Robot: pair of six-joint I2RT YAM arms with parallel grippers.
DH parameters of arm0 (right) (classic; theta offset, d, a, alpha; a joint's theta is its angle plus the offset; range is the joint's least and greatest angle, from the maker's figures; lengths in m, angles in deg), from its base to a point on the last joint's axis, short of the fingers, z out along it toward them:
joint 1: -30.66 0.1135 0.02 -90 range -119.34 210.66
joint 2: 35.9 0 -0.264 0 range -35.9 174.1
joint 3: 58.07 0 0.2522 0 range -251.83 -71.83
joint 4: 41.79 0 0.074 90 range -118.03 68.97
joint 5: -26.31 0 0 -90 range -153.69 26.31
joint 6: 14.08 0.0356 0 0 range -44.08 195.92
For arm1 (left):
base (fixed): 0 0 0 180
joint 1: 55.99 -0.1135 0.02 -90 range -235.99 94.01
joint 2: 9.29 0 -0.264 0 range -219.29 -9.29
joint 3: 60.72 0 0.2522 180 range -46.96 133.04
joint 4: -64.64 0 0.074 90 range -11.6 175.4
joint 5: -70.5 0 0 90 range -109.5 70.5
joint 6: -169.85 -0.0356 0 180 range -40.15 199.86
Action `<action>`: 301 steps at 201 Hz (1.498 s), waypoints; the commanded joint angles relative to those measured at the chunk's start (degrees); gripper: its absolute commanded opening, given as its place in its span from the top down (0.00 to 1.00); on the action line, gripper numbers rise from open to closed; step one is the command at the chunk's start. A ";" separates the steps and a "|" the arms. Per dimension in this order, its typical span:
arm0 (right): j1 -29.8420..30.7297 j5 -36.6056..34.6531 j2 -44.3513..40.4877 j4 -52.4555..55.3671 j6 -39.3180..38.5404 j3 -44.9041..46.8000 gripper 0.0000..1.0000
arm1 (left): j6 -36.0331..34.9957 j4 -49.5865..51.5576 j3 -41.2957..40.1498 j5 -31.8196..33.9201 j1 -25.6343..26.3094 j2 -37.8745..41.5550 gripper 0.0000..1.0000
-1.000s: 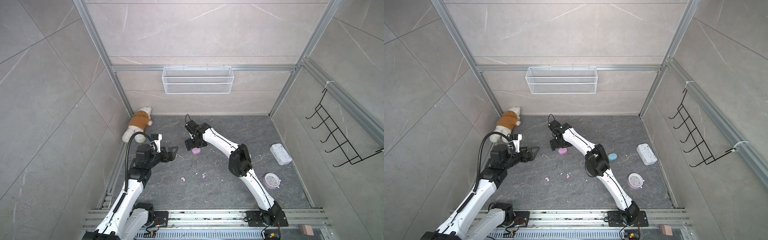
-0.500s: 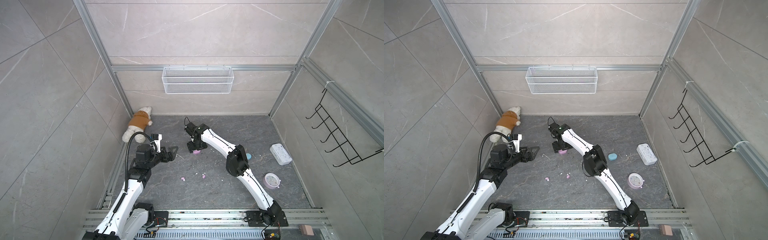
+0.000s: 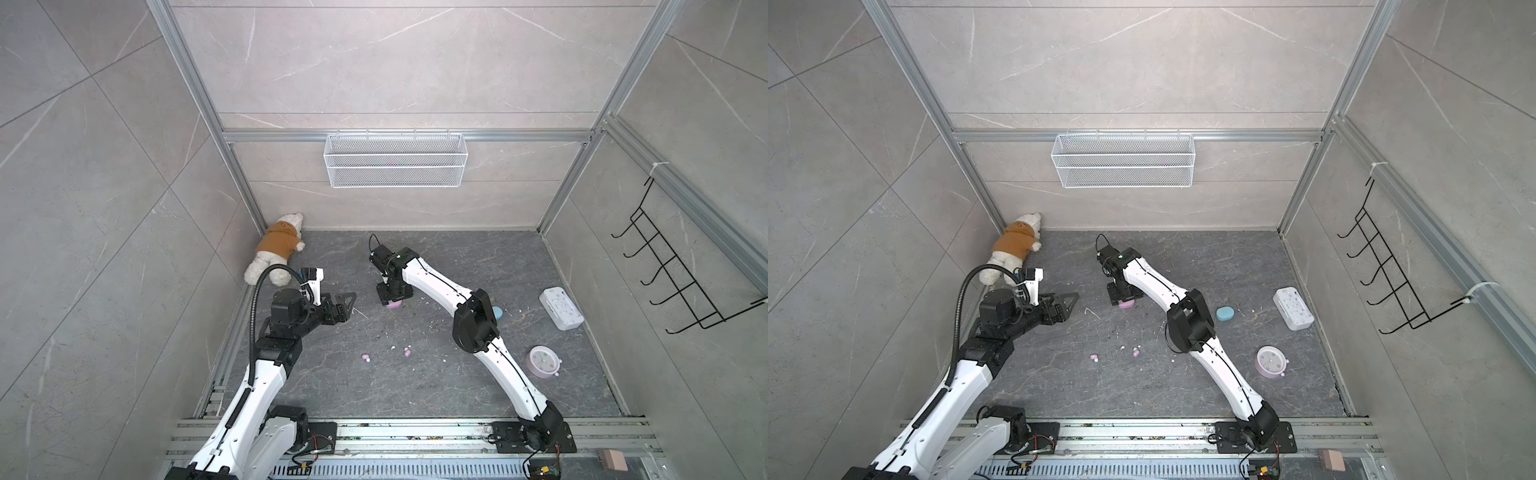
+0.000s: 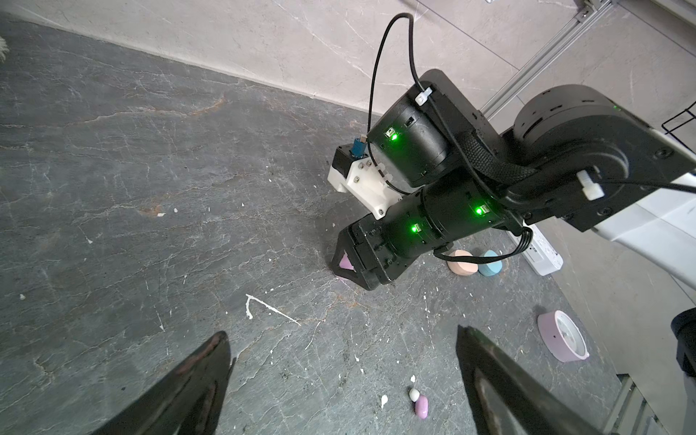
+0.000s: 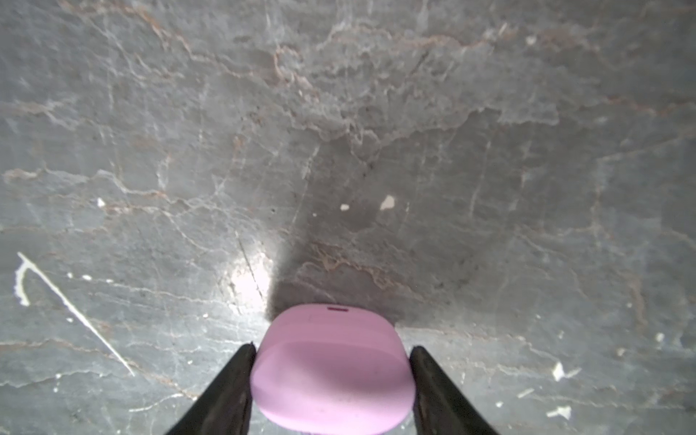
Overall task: Insert wireless bluetooth earbuds into charging case
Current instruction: Pick up the charging case from the center of the table, then pass the charging case.
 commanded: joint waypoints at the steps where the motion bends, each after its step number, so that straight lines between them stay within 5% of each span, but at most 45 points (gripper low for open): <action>1: 0.30 -0.85 -7.33 1.29 -0.27 1.82 0.40 | -3.30 1.19 1.61 -2.22 -0.17 -0.42 0.04; 52: 0.39 1.18 -23.75 -1.18 0.17 17.87 0.40 | -10.29 2.75 4.45 -3.40 4.37 -4.07 0.04; 87: 0.35 4.04 -38.89 -3.76 2.73 31.95 0.40 | -18.66 1.26 4.29 1.16 14.30 -5.30 0.04; 117: 0.39 6.04 -50.25 -3.42 5.61 40.02 0.40 | -26.17 -8.32 1.44 1.27 24.75 -6.78 0.03; 157: 0.99 8.71 -61.48 -2.03 8.95 45.76 0.40 | -26.98 -28.60 0.12 -5.85 29.51 -13.57 0.04; 216: 2.23 10.79 -68.26 -1.58 11.77 48.68 0.40 | -30.74 -33.29 8.28 -12.00 34.40 -23.52 0.06; 301: 2.34 11.72 -68.46 -3.66 12.09 49.29 0.40 | -31.06 -35.36 9.83 -14.47 35.74 -24.01 0.15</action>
